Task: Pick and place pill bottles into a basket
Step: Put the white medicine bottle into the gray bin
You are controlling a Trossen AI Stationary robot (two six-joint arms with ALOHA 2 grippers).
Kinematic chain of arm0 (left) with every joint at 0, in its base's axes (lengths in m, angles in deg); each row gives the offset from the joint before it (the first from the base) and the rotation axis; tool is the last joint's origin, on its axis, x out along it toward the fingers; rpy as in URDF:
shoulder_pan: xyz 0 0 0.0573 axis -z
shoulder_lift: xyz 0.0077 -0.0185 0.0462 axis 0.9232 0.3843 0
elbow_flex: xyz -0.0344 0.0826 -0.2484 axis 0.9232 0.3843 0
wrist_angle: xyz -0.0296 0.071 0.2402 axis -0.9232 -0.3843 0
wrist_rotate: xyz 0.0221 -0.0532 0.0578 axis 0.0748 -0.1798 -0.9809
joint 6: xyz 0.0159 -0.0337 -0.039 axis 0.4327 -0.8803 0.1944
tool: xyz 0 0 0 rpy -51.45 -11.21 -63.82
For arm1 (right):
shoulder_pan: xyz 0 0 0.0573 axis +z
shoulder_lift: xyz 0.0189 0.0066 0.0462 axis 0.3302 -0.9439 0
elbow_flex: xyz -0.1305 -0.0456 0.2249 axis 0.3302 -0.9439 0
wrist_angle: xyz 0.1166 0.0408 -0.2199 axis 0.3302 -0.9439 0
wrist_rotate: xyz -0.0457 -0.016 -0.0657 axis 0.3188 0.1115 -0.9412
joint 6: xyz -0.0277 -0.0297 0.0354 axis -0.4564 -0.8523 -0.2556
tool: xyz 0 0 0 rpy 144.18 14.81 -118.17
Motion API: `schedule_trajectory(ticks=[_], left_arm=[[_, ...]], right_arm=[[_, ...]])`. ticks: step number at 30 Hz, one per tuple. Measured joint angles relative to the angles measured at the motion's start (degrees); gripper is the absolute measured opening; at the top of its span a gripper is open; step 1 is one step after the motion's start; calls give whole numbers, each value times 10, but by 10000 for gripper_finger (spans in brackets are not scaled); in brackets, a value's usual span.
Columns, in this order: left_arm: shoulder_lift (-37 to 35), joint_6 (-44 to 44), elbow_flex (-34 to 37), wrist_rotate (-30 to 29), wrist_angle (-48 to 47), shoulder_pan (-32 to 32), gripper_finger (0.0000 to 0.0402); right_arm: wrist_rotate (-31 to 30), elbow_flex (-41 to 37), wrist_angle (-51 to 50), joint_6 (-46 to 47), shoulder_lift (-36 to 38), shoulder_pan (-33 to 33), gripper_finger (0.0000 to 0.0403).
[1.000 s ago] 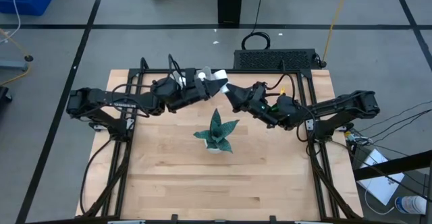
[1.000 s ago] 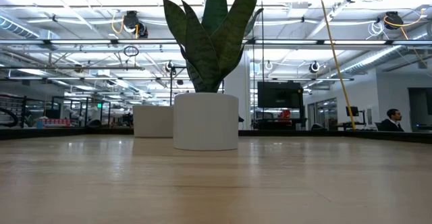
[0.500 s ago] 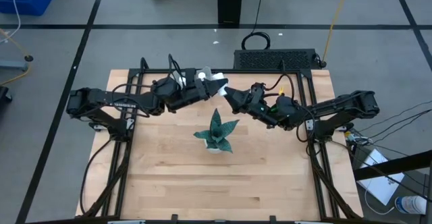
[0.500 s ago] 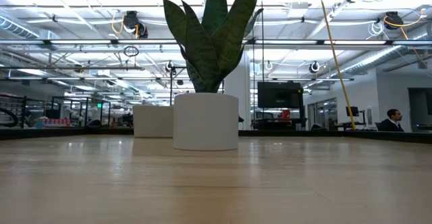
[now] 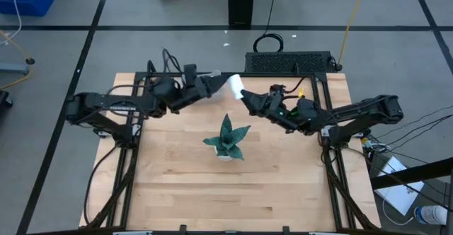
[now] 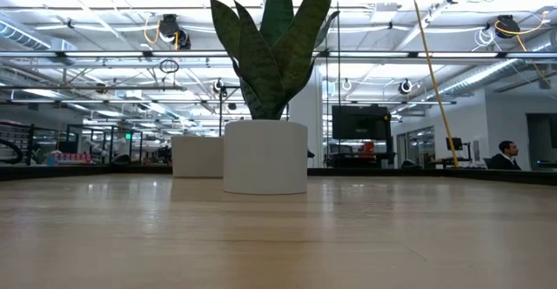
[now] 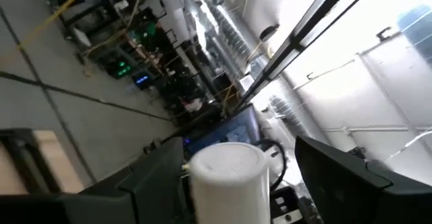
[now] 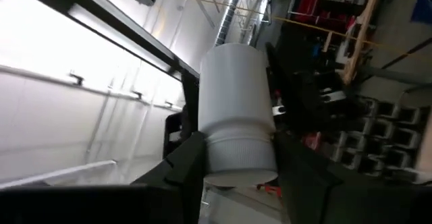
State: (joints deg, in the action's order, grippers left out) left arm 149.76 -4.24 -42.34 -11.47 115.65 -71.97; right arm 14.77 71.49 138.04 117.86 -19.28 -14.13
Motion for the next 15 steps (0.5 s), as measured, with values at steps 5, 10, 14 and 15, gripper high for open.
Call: schedule_trajectory(ticks=[5,10,14,15], left_arm=[[-63,55,0,15,-122,-7,281],[-128,73,0,-2,-305,-9,261],[-156,75,0,10,-392,-9,248],[-156,75,0,21,-398,-9,245]], right_arm=[[0,-20,-131,-47,70,2,139],[9,-20,-315,-110,144,2,139],[97,-20,-460,-116,199,-6,139],[132,-20,-493,-107,212,-10,139]])
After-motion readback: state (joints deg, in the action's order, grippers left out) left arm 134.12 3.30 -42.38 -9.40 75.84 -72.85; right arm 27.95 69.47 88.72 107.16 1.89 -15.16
